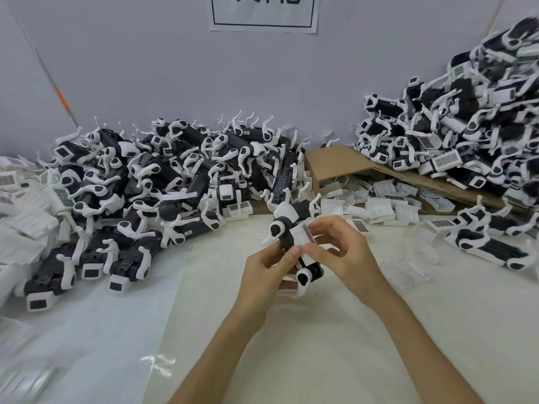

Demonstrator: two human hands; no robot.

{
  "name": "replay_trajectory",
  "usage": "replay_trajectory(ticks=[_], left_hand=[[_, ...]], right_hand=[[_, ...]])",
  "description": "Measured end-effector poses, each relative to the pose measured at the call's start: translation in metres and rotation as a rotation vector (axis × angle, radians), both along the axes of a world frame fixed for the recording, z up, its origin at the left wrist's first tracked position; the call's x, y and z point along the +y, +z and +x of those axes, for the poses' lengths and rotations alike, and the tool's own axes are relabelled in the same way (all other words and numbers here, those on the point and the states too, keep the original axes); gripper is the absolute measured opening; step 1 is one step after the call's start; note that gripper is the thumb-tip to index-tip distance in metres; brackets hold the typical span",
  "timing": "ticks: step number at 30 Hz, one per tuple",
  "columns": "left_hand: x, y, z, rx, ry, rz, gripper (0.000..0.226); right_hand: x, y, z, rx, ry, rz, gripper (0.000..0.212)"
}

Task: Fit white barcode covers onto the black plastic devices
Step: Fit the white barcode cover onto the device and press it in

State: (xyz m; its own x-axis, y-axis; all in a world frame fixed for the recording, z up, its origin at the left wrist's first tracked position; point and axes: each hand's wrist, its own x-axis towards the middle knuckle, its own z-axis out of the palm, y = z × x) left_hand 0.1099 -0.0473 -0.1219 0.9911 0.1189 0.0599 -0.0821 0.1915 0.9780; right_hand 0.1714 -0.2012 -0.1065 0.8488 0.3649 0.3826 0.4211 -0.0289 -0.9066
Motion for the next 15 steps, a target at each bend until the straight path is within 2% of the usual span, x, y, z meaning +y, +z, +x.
replay_trajectory(ticks=[2, 6, 8, 11, 15], left_hand=[[0.000, 0.002, -0.001, 0.011, 0.008, -0.013, 0.023], [0.004, 0.004, 0.000, 0.121, 0.018, -0.073, 0.052], [0.007, 0.004, 0.001, 0.163, -0.032, -0.109, 0.063], [0.008, 0.004, 0.001, 0.169, -0.098, -0.144, 0.061], [0.009, 0.002, 0.002, 0.163, -0.147, -0.167, 0.064]], right_hand=[[-0.003, 0.005, -0.001, 0.004, -0.001, 0.001, 0.034], [-0.011, 0.010, 0.001, -0.045, -0.029, 0.064, 0.046], [-0.012, 0.009, 0.001, -0.114, 0.023, 0.013, 0.051], [0.000, 0.003, -0.005, -0.194, 0.071, -0.059, 0.069], [0.012, -0.003, -0.006, -0.303, -0.077, -0.113, 0.074]])
